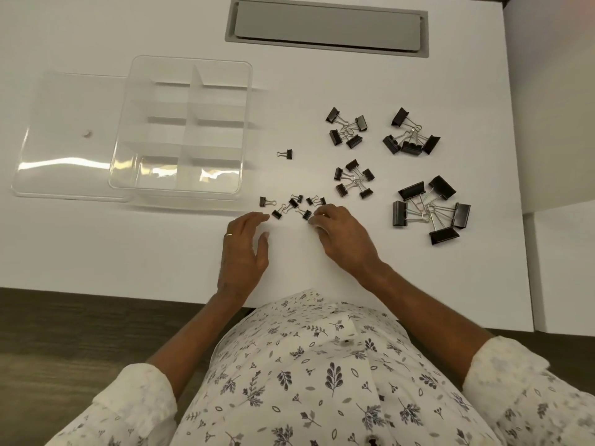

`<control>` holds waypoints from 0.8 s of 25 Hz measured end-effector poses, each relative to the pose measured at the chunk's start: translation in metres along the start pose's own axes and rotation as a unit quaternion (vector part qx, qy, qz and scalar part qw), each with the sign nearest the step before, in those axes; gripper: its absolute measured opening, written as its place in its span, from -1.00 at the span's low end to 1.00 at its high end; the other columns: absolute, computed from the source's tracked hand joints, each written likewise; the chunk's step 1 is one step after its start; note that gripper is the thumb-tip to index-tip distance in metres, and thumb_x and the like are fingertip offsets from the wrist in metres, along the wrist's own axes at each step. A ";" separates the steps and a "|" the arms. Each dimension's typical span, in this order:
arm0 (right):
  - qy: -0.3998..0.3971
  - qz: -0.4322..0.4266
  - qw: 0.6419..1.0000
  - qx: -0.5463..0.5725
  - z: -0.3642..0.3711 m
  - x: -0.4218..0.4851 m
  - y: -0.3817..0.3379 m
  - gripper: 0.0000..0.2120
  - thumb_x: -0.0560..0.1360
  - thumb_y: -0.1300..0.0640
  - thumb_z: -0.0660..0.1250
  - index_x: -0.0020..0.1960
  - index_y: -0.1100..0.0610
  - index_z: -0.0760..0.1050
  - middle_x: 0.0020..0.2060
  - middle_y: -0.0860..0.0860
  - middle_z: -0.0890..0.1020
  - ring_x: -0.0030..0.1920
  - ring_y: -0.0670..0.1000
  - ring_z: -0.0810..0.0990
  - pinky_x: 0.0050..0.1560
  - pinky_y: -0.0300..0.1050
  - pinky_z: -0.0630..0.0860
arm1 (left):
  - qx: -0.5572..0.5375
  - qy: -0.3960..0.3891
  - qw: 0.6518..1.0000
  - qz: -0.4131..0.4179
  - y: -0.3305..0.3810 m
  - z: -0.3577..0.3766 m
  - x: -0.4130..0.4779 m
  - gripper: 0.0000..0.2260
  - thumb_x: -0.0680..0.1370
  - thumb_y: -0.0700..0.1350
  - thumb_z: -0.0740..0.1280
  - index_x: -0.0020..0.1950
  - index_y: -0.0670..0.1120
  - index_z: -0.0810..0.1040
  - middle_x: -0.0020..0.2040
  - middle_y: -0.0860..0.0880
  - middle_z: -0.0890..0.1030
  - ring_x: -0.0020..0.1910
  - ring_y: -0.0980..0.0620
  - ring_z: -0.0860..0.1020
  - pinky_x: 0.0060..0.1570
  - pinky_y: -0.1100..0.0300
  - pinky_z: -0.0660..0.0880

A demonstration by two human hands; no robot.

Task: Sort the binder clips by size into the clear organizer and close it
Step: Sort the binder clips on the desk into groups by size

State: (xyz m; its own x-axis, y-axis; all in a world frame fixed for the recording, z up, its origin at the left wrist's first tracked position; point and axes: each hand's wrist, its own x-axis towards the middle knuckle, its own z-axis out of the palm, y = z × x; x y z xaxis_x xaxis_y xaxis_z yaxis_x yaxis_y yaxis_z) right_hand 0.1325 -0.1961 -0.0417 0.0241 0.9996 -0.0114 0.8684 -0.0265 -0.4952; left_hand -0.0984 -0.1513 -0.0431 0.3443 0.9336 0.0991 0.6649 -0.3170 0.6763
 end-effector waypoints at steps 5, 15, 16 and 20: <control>0.047 -0.025 0.998 -0.023 0.002 0.004 0.005 -0.78 0.53 0.26 0.40 0.17 0.16 0.65 0.17 0.08 0.63 0.16 0.14 0.57 0.09 0.02 0.55 | 0.073 -0.049 0.996 0.025 -0.005 0.016 0.012 -0.59 0.66 -0.04 0.31 0.50 -0.08 0.43 0.56 -0.04 0.36 0.58 -0.04 0.27 0.52 -0.05 0.31; 0.063 0.022 0.997 -0.043 -0.003 -0.018 0.014 -0.61 0.59 0.22 0.33 0.41 0.17 0.47 0.30 0.14 0.54 0.29 0.16 0.48 0.26 0.08 0.50 | 0.129 -0.065 0.986 0.081 0.002 0.037 0.029 -0.54 0.69 0.04 0.24 0.57 -0.04 0.34 0.61 -0.09 0.28 0.62 -0.06 0.17 0.58 -0.09 0.18; 0.067 0.041 0.996 -0.039 -0.005 -0.016 0.017 -0.62 0.60 0.22 0.32 0.42 0.17 0.47 0.30 0.14 0.53 0.28 0.17 0.48 0.25 0.11 0.51 | 0.131 -0.065 0.985 0.096 0.002 0.038 0.027 -0.57 0.69 0.02 0.25 0.56 -0.02 0.36 0.60 -0.09 0.30 0.62 -0.06 0.19 0.57 -0.10 0.18; 0.054 0.057 0.995 -0.054 -0.007 -0.003 0.021 -0.61 0.62 0.20 0.29 0.44 0.13 0.46 0.35 0.14 0.50 0.31 0.17 0.45 0.23 0.10 0.52 | 0.147 -0.094 0.973 0.149 0.001 0.041 0.026 -0.64 0.70 0.00 0.21 0.51 0.05 0.44 0.60 -0.09 0.29 0.62 -0.08 0.19 0.57 -0.13 0.14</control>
State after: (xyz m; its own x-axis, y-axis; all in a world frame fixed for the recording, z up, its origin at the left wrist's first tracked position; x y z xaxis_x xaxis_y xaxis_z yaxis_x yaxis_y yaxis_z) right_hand 0.1544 -0.1999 -0.0458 0.1736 0.9842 0.0337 0.9047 -0.1459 -0.4002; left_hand -0.0612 -0.1340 -0.0696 0.6475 0.7548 0.1052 0.6686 -0.6289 0.3968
